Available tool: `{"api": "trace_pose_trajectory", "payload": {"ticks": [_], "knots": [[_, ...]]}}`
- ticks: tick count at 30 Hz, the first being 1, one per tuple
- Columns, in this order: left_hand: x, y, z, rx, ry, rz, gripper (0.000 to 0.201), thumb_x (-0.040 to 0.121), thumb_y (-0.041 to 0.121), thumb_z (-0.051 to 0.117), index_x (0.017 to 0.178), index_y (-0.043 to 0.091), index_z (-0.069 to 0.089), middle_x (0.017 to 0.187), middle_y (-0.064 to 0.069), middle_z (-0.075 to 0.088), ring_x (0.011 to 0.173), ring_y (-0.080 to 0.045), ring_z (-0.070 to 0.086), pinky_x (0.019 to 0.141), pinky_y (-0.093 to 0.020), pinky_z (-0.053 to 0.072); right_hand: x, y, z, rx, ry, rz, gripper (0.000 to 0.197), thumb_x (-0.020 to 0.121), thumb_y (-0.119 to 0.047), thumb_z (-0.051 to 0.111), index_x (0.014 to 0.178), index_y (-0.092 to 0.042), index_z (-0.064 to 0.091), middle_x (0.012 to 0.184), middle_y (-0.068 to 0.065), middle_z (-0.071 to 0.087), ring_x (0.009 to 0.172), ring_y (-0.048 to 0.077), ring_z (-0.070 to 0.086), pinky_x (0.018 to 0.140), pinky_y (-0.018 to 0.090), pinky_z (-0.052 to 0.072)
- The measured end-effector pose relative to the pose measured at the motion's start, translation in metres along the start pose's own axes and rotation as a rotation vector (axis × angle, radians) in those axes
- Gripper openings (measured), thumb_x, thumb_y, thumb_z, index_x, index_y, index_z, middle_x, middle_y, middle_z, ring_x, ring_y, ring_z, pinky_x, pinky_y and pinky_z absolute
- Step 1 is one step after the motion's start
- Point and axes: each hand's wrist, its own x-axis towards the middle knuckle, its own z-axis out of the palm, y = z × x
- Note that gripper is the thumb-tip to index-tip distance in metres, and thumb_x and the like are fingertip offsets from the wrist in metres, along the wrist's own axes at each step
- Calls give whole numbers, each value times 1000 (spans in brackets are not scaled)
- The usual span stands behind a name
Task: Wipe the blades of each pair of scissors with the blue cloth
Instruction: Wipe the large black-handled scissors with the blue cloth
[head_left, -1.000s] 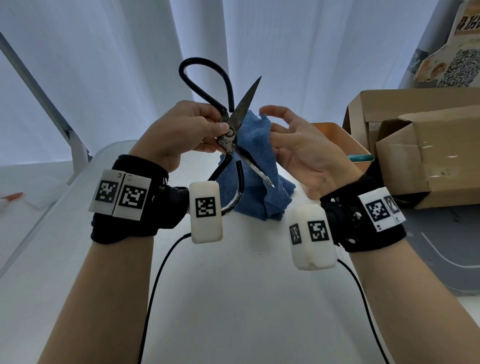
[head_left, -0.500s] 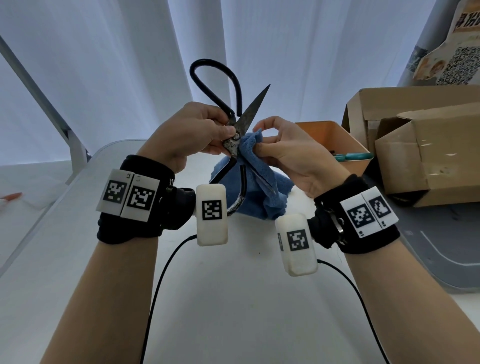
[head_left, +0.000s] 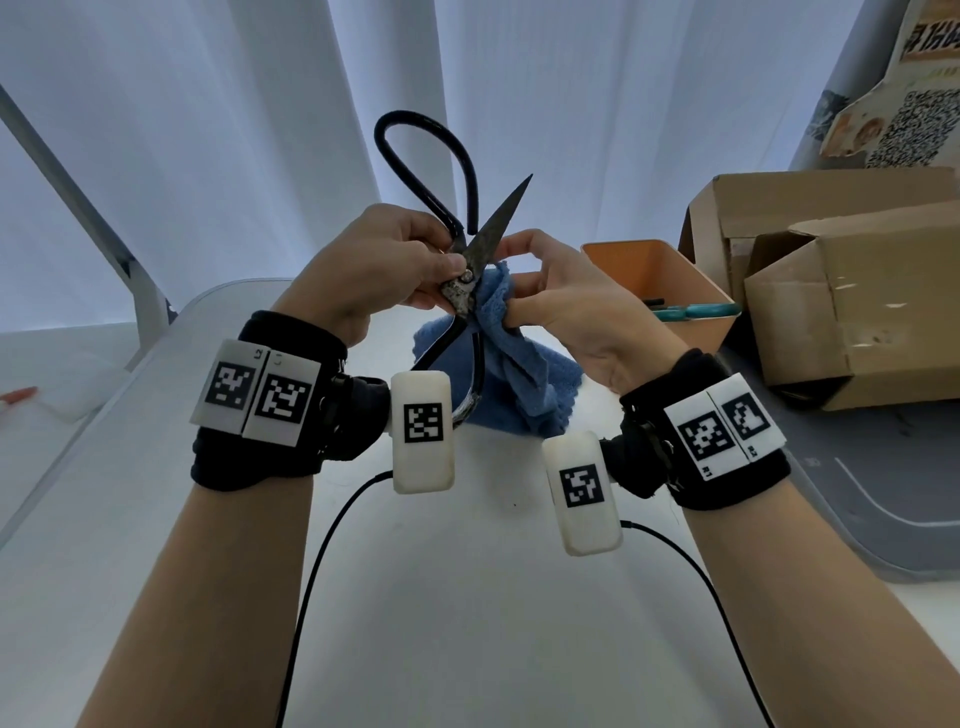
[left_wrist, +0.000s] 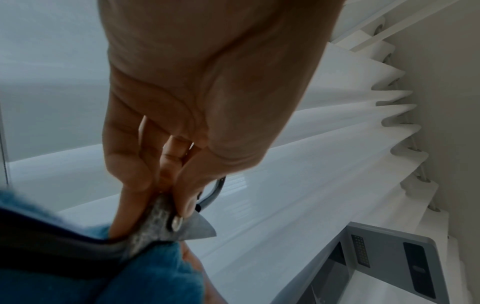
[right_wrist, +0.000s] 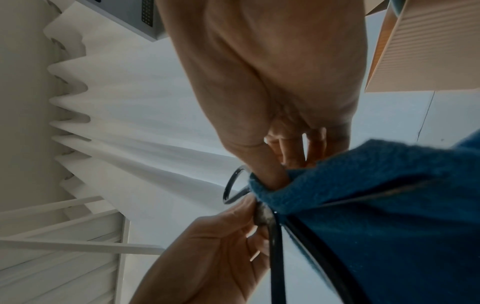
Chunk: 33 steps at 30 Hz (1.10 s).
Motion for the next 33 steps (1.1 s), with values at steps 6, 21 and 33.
{"api": "trace_pose_trajectory", "payload": {"ticks": [6,21,33], "knots": [[1,0,-2,-5,-5,18,8,95,8,62,90,13,67,77,-1,68,63,-8,65,62,-19,53,1,1,-1,30,63,-8,45,83,13,65,121,-10,57,76,6,71,77,18,68,74,26,55],[2,-1,-1,-14,13,21,11,94,6,64,104,5,66,82,-5,70,62,-9,67,58,-16,54,1,-2,3,-85,43,16,53,76,8,62,121,-21,60,91,19,63,88,27,63,93,47,56],[2,-2,-2,-10,3,21,10,94,7,64,104,5,67,81,-4,70,62,-8,68,58,-16,54,-2,-3,5,-87,36,20,51,80,12,57,122,-18,59,105,34,65,90,30,64,93,47,54]]}}
